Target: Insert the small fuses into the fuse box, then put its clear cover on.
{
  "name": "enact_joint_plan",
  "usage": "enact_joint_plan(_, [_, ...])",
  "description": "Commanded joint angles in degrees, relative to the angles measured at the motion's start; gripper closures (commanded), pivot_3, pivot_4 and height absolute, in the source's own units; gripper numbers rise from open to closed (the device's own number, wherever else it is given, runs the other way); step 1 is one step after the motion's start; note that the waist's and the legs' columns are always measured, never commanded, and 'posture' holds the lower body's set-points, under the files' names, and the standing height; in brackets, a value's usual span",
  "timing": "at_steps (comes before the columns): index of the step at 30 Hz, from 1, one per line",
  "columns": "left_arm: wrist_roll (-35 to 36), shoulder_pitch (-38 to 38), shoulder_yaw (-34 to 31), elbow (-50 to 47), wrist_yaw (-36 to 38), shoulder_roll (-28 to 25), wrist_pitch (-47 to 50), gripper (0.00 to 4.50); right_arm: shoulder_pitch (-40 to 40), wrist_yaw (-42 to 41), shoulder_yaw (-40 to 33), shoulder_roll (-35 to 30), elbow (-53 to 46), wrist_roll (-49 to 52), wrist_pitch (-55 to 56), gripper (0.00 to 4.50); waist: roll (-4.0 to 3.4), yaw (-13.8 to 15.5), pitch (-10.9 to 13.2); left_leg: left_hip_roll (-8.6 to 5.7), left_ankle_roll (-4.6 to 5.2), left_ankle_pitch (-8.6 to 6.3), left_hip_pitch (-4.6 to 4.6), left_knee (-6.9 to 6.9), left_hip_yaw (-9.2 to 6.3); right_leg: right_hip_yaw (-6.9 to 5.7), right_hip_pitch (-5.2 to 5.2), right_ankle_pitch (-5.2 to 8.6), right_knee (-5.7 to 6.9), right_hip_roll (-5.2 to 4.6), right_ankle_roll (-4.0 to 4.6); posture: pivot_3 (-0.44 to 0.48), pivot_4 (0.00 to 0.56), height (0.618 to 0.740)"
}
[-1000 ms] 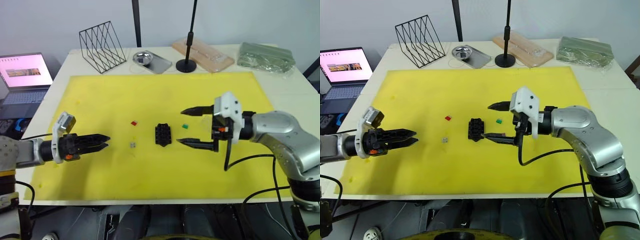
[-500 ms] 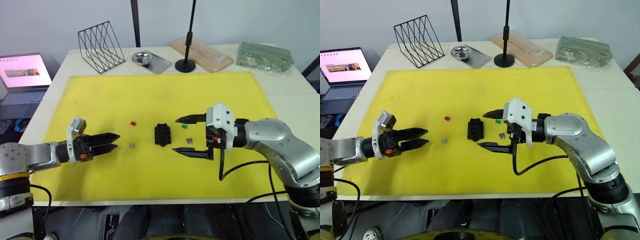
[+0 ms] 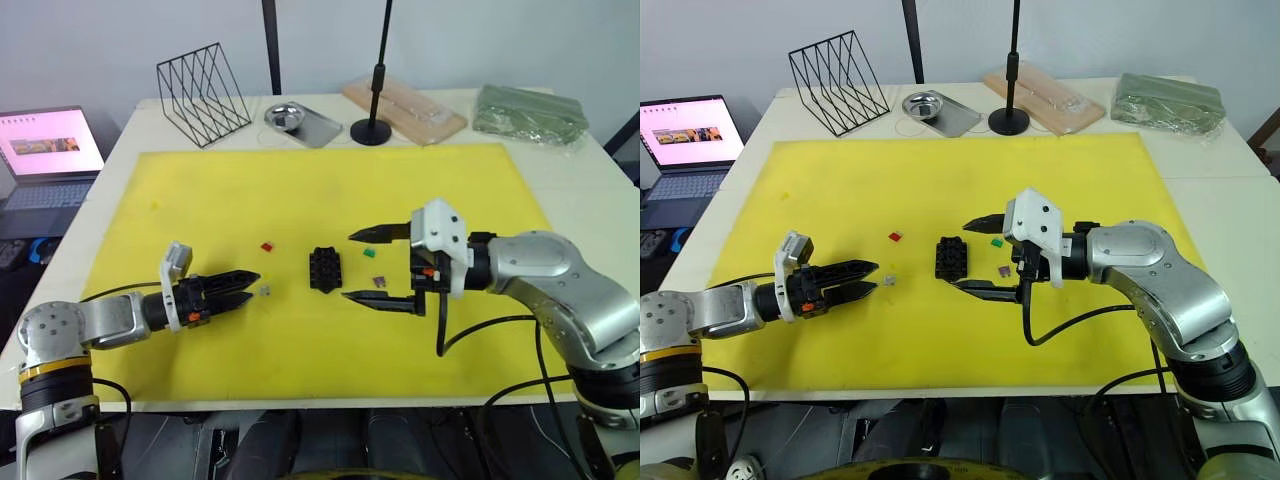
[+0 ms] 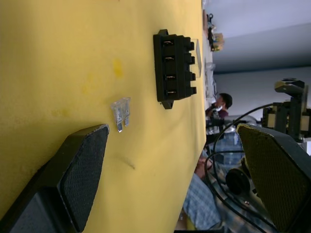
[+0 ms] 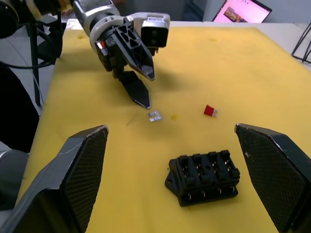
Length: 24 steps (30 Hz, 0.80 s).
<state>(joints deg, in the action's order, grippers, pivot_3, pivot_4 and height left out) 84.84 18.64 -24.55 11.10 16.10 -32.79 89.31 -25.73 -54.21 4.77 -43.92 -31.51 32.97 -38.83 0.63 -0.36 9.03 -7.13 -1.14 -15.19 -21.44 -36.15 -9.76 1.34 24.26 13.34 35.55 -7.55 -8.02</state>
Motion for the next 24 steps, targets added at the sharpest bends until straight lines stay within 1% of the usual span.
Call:
enact_joint_plan(1, [1.4,-0.5,-0.7,0.1,-1.9,0.3,-0.7,0.04,-0.9,0.4,-0.7,0.2,-2.5,1.4,-0.4,0.05,0.00,0.0,0.0,0.00,0.00,0.00,0.00,0.00,0.00,0.00,0.00,0.00,0.00,0.00,0.00,0.000,0.150,0.740])
enact_joint_plan(10, [3.0,-0.2,1.0,0.5,-4.1,1.5,-1.3,0.04,-1.1,0.6,-1.3,-0.8,-2.9,1.6,-1.4,0.05,0.00,0.3,0.0,-0.01,0.00,0.00,0.01,0.00,0.01,0.00,-0.01,0.00,0.00,-0.01,0.00,0.000,0.150,0.740])
enact_joint_plan(15, [1.8,0.9,2.2,1.7,-4.2,2.3,-1.8,0.04,-0.9,1.1,-1.7,-0.9,-3.3,2.0,-2.3,0.05,0.00,1.2,0.0,0.00,0.00,0.00,0.01,-0.01,0.03,0.00,-0.02,0.00,0.00,-0.01,0.00,0.000,0.150,0.740])
enact_joint_plan(24, [0.9,1.1,2.8,2.3,-4.0,3.5,-1.9,0.04,0.3,0.9,-1.1,-1.6,-4.4,1.8,-2.8,0.05,0.00,1.3,0.0,-0.01,0.00,0.00,0.01,-0.02,0.03,0.00,-0.05,0.00,-0.02,-0.01,0.00,0.000,0.150,0.740])
